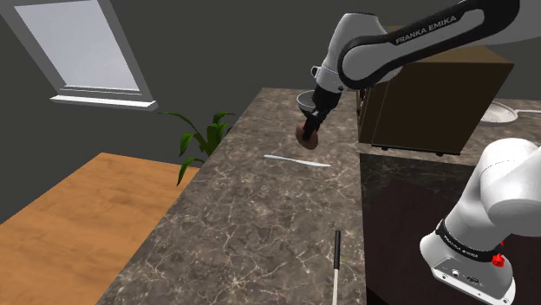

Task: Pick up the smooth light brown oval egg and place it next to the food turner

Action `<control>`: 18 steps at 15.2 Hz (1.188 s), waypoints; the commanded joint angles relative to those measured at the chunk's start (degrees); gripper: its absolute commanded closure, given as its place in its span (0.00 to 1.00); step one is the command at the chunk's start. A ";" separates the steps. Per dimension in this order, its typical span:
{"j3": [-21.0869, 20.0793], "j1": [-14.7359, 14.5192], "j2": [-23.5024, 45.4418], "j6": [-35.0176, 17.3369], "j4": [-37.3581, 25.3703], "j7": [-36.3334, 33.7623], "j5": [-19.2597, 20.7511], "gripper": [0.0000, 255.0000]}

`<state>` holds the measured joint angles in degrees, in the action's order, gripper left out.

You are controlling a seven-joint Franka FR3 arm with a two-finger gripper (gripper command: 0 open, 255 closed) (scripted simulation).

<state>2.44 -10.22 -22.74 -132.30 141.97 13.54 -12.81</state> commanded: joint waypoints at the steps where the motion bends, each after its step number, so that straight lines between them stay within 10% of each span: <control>1: -2.11 -0.78 -3.53 0.02 3.00 -2.91 -0.06 1.00; 9: -10.66 -5.10 -16.42 1.69 12.49 -13.61 -2.73 1.00; 18: -11.13 -5.97 -12.97 -6.66 17.45 -12.22 -4.38 1.00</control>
<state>-8.47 -16.00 -36.06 -138.01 158.92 1.37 -16.93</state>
